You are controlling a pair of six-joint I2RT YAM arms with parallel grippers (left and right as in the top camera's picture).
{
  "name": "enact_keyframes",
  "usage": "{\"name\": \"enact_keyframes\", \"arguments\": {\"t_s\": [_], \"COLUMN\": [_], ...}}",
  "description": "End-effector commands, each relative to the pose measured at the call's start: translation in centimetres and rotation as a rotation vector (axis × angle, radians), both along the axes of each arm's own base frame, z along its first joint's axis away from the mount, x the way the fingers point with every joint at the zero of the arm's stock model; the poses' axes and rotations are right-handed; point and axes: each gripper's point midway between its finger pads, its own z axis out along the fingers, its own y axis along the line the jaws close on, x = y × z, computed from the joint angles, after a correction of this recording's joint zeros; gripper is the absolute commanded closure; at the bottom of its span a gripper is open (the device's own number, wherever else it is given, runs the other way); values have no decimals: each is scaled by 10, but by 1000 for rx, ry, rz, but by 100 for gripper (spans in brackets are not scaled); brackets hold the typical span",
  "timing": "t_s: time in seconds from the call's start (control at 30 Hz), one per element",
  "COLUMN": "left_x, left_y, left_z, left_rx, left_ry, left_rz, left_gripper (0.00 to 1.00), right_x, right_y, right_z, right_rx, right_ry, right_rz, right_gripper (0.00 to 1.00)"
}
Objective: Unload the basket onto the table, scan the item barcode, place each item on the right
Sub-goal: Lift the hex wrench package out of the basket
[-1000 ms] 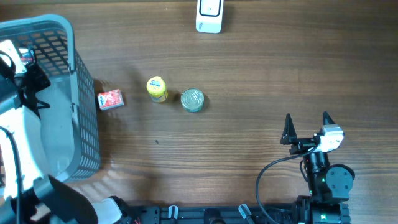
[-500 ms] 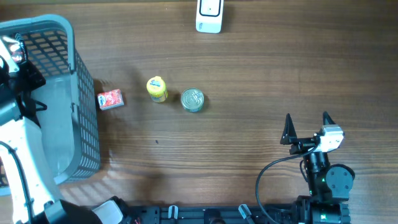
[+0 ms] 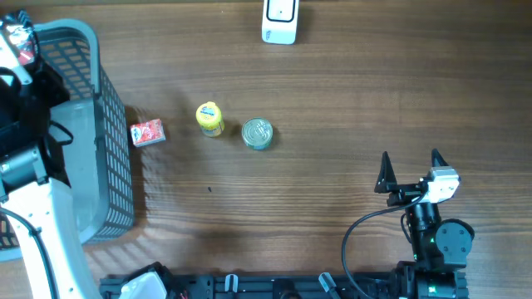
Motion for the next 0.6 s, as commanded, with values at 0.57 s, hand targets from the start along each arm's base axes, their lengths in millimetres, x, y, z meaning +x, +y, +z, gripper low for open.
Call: {"name": "enact_keyframes", "arguments": {"t_s": [0.57], "left_x": [38], "left_y": [-195], "left_z": [49], "left_rx": [-143], "left_ry": [-192], "left_rz": [-448], "left_gripper": [80], "right_x": [0], "right_y": [-3], "right_z": [2], "right_rx": [11], "right_ry": [-8], "right_rz": [-15], "right_gripper": [0]}}
